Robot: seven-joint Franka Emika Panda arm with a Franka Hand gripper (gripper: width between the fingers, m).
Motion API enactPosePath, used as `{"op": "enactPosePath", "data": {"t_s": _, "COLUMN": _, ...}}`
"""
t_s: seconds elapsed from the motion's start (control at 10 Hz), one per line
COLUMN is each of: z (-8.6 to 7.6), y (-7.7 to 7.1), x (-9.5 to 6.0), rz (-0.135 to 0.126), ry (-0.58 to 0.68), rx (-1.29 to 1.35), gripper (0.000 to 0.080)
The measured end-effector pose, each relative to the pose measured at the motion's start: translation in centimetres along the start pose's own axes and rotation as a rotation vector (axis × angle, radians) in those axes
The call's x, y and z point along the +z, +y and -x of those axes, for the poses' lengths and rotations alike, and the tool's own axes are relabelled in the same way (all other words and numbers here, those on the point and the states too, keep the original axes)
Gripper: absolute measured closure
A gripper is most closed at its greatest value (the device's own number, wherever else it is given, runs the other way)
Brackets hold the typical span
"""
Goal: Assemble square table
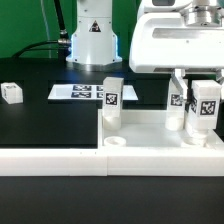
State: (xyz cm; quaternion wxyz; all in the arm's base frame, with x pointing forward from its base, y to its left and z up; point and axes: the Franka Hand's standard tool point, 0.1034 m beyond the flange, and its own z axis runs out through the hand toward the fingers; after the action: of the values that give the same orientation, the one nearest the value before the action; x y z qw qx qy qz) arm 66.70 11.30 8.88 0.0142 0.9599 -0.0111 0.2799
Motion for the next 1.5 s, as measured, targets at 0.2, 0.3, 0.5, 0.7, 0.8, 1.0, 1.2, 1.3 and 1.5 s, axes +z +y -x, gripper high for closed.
{"op": "enactPosePath", "data": {"t_s": 0.2, "z": 0.0, "y": 0.5, "x": 0.0, "rz": 0.004, "ry": 0.005, "rx": -0.012, "gripper": 0.0509}}
{"op": "enactPosePath", "data": {"t_s": 0.3, "z": 0.1, "y": 0.8, "x": 0.2, "rz": 0.007, "ry": 0.003, "rx": -0.014, "gripper": 0.0509}}
{"op": "enactPosePath", "data": {"t_s": 0.5, "z": 0.3, "y": 1.2, "x": 0.5, "rz": 0.013, "ry": 0.003, "rx": -0.015, "gripper": 0.0509}}
{"op": "enactPosePath", "data": {"t_s": 0.7, "z": 1.1, "y": 0.9, "x": 1.3, "rz": 0.015, "ry": -0.010, "rx": -0.021, "gripper": 0.0509}}
{"op": "enactPosePath", "data": {"t_s": 0.8, "z": 1.3, "y": 0.7, "x": 1.4, "rz": 0.016, "ry": -0.012, "rx": -0.022, "gripper": 0.0509}}
{"op": "enactPosePath", "data": {"t_s": 1.0, "z": 1.4, "y": 0.6, "x": 1.4, "rz": 0.017, "ry": -0.008, "rx": -0.010, "gripper": 0.0509}}
{"op": "enactPosePath", "data": {"t_s": 1.2, "z": 1.4, "y": 0.7, "x": 1.4, "rz": 0.018, "ry": -0.005, "rx": -0.012, "gripper": 0.0509}}
{"op": "enactPosePath", "data": {"t_s": 1.3, "z": 1.4, "y": 0.7, "x": 1.4, "rz": 0.018, "ry": -0.005, "rx": -0.012, "gripper": 0.0413}}
{"op": "enactPosePath", "data": {"t_s": 1.5, "z": 1.4, "y": 0.7, "x": 1.4, "rz": 0.018, "ry": -0.005, "rx": -0.012, "gripper": 0.0235}}
